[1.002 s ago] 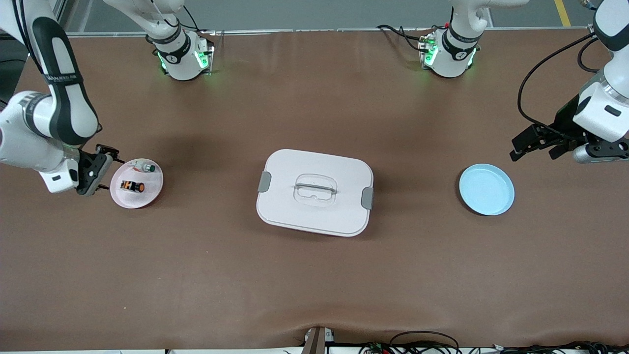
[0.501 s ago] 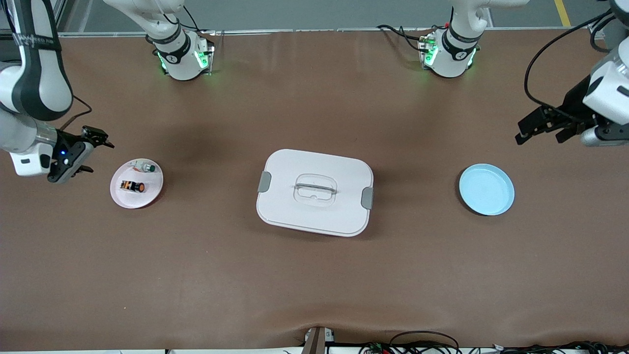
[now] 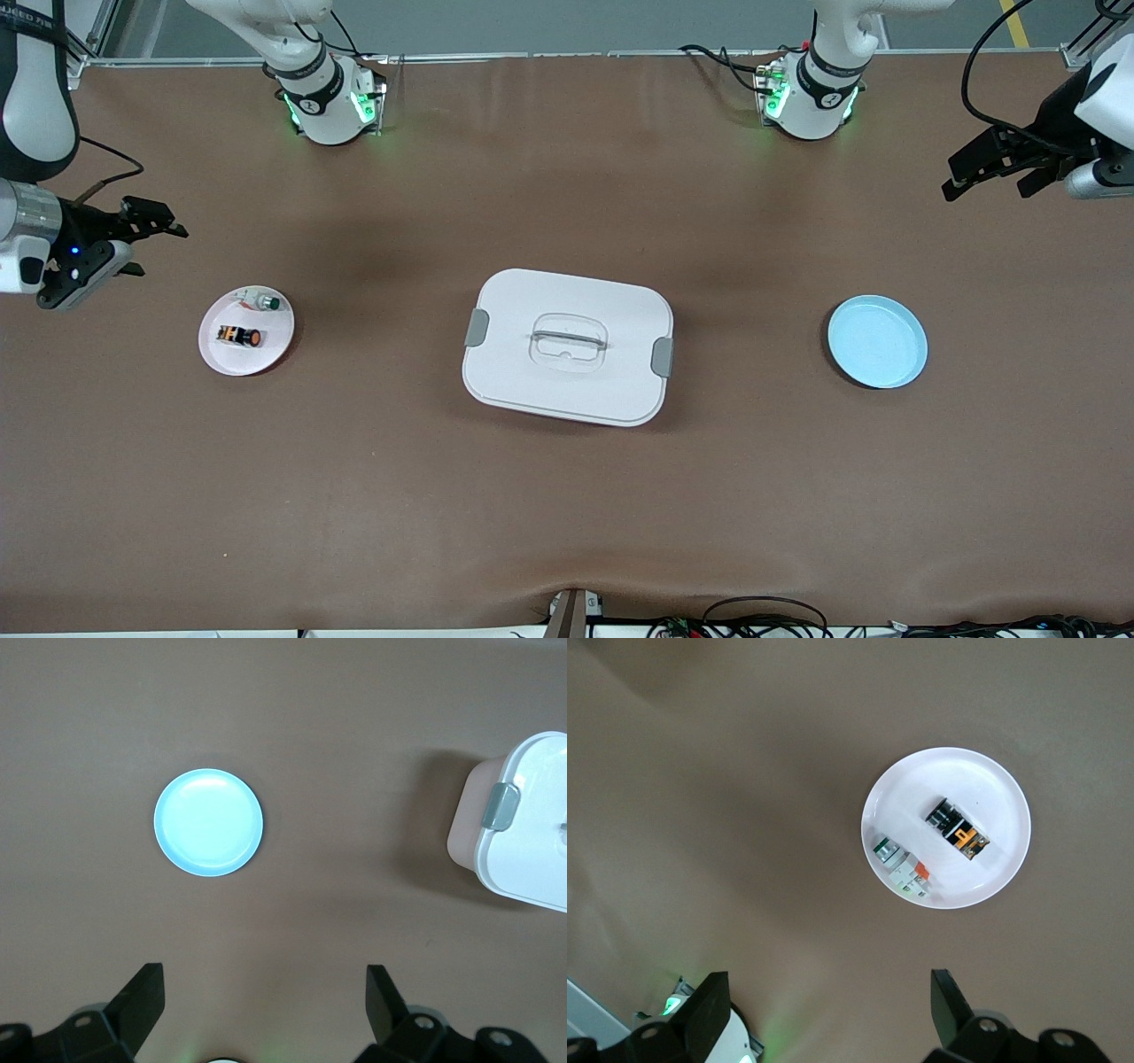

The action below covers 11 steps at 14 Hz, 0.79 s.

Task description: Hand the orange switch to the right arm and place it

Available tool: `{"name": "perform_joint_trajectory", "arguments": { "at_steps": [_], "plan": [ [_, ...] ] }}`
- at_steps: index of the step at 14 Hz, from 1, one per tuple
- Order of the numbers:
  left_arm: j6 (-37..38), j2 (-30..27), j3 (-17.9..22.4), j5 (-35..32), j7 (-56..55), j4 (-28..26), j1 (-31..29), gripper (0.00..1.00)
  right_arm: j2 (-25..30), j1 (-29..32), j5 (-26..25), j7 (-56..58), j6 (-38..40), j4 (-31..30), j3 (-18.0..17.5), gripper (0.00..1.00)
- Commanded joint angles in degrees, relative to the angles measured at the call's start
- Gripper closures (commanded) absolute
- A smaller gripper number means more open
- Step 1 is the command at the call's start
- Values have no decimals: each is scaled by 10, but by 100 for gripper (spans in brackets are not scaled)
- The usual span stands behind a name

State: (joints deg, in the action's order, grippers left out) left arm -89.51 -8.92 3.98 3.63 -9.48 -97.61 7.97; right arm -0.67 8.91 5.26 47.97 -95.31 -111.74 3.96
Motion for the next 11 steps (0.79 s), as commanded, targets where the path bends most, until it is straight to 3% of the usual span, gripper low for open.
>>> {"name": "perform_joint_trajectory", "arguments": {
  "at_steps": [1, 6, 11],
  "plan": [
    [-6, -18, 0, -24, -13, -12, 5, 0, 0, -31, -39, -79, 42, 40, -6, 0],
    [-42, -35, -6, -49, 30, -38, -1, 0, -6, -111, -63, -271, 72, 101, -6, 0],
    [-31, -29, -7, -49, 30, -34, 0, 0, -24, -115, -54, -358, 85, 186, -5, 0]
  ]
}}
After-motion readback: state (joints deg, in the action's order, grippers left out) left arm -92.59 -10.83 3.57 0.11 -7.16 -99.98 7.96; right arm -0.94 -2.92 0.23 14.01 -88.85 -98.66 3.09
